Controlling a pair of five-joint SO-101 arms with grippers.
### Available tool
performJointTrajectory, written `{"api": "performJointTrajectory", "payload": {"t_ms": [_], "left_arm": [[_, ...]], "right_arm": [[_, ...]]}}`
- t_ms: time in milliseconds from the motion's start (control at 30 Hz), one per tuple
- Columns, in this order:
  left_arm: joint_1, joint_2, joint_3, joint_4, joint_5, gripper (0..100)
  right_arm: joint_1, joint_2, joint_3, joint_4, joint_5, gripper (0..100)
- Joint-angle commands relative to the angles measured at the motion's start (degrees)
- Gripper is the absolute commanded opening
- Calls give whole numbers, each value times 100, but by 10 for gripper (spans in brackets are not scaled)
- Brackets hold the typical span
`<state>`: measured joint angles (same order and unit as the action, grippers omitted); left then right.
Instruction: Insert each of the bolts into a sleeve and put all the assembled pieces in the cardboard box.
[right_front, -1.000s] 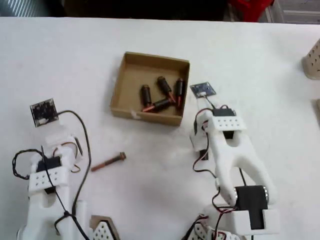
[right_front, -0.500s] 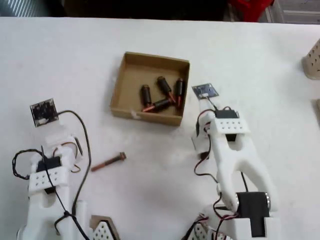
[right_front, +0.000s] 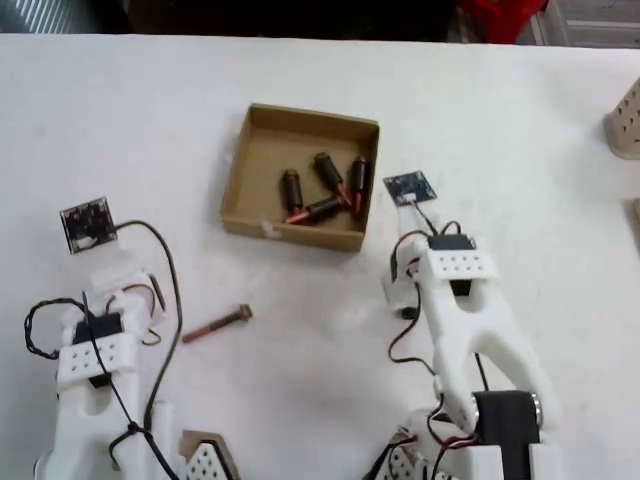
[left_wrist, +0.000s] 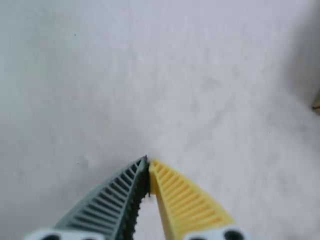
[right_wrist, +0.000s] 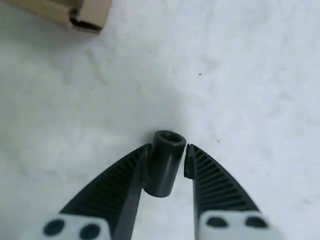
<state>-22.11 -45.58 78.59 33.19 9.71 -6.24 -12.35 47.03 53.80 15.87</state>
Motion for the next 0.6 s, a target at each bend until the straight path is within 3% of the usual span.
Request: {"api": "performJointTrajectory", "payload": {"t_ms": [0, 200, 567], "left_arm": [[31, -13, -176, -123, -44, 27], [31, -13, -167, -123, -53, 27], [31, -4, -167, -123, -53, 27]], "right_arm": [[-233, 40, -18, -57, -378, 89], [-338, 13, 9, -22, -633, 149], [-347, 110, 149, -145, -862, 148]]}}
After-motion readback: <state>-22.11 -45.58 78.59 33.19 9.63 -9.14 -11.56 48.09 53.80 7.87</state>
